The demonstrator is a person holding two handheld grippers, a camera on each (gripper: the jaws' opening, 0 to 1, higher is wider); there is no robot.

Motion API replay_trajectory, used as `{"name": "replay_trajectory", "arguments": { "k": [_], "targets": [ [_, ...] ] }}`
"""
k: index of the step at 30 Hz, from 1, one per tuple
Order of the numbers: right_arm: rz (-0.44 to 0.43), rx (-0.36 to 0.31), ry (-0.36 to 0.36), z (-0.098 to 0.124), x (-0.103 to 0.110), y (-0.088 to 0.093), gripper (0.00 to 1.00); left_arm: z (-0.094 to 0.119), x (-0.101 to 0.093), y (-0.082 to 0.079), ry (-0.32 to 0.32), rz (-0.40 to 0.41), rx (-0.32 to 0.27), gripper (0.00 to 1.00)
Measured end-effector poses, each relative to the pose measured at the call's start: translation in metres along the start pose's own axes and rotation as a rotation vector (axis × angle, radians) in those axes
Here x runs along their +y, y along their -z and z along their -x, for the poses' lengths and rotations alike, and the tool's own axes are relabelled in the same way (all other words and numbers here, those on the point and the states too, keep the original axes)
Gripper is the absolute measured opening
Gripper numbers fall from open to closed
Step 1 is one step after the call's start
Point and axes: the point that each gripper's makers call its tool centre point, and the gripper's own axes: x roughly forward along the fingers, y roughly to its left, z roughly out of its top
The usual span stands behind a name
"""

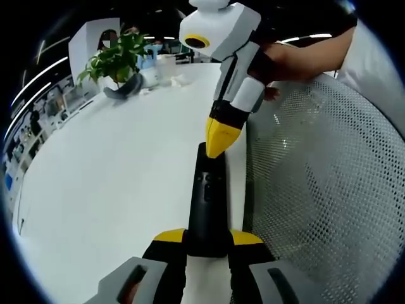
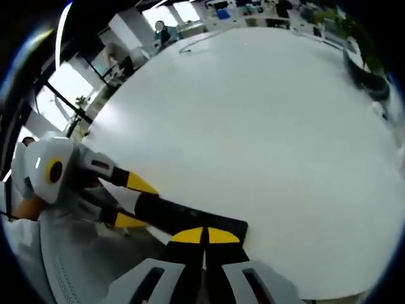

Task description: Press the specified remote control buttons in sequence, fully releasing each button before pressing the next.

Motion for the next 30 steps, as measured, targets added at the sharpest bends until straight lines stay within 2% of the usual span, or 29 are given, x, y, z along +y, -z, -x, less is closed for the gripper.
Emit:
{"name": "replay_trajectory", "arguments": {
  "k": [6,18,24,30],
  "targets": [
    [-0.008,-0.003,-0.002,0.0003,-0.0008,0.0005,0.0,-0.0002,0.0001,-0.0001,0.0,0.002,-0.001,0.24],
    [0.03,-0.013,0.006,-0.0006,-0.0003,0.0009,0.0,-0.0002,0.0002,-0.0003,0.002,0.0,-0.002,0.24],
    [-0.035,-0.019,-0.032,-0.0001,-0.0023,0.0001,0.0,-0.0001,0.0002,-0.0003,0.003,-0.001,-0.001,0.24],
    [-0.033,-0.022,-0.027,0.0002,-0.0003,0.0,0.0,-0.0002,0.0006,-0.0003,-0.002,0.008,-0.002,0.24]
  ]
}}
